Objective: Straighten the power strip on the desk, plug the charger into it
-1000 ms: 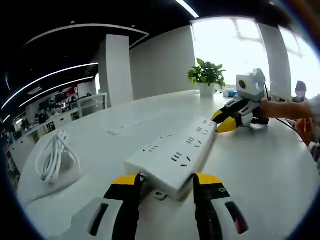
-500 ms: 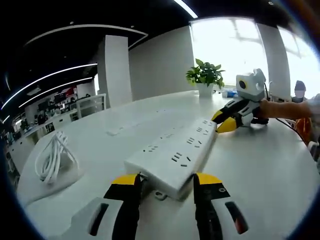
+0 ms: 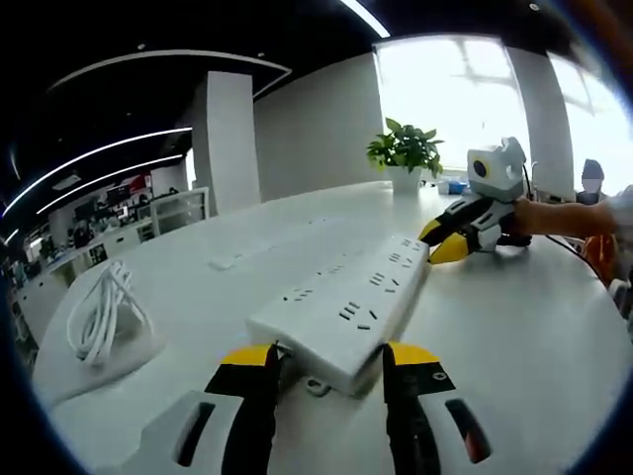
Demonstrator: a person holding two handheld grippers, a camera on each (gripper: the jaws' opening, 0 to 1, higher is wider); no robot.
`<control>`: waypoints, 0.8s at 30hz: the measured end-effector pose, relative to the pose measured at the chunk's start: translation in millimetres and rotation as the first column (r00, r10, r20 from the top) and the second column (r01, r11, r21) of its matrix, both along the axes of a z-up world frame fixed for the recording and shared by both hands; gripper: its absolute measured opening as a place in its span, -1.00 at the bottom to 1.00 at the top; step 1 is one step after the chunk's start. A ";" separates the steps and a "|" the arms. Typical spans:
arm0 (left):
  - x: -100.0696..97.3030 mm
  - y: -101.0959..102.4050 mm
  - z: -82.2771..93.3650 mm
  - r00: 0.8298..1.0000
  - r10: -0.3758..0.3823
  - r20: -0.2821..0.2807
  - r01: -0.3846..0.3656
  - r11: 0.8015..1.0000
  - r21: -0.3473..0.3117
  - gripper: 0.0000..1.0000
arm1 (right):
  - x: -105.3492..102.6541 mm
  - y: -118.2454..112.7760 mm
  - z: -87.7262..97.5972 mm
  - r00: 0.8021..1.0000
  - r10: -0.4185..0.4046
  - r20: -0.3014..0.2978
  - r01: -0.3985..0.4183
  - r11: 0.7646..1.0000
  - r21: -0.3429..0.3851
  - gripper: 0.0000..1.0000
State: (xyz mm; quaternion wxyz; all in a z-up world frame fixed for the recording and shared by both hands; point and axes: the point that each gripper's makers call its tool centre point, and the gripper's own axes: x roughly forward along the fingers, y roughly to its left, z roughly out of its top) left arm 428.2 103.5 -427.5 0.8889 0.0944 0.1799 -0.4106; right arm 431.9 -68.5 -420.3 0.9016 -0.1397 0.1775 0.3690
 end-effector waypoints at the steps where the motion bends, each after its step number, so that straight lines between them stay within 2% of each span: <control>1: 0.3 -0.2 0.1 1.000 -0.001 0.001 0.001 1.000 0.000 -0.15 | 0.2 -0.2 0.1 1.000 -0.001 0.000 0.001 1.000 0.001 -0.60; 24: 1.8 -1.9 0.7 1.000 0.003 0.011 -0.003 1.000 -0.014 -0.14 | 1.3 -2.2 0.4 1.000 0.001 -0.006 -0.001 1.000 0.018 -0.61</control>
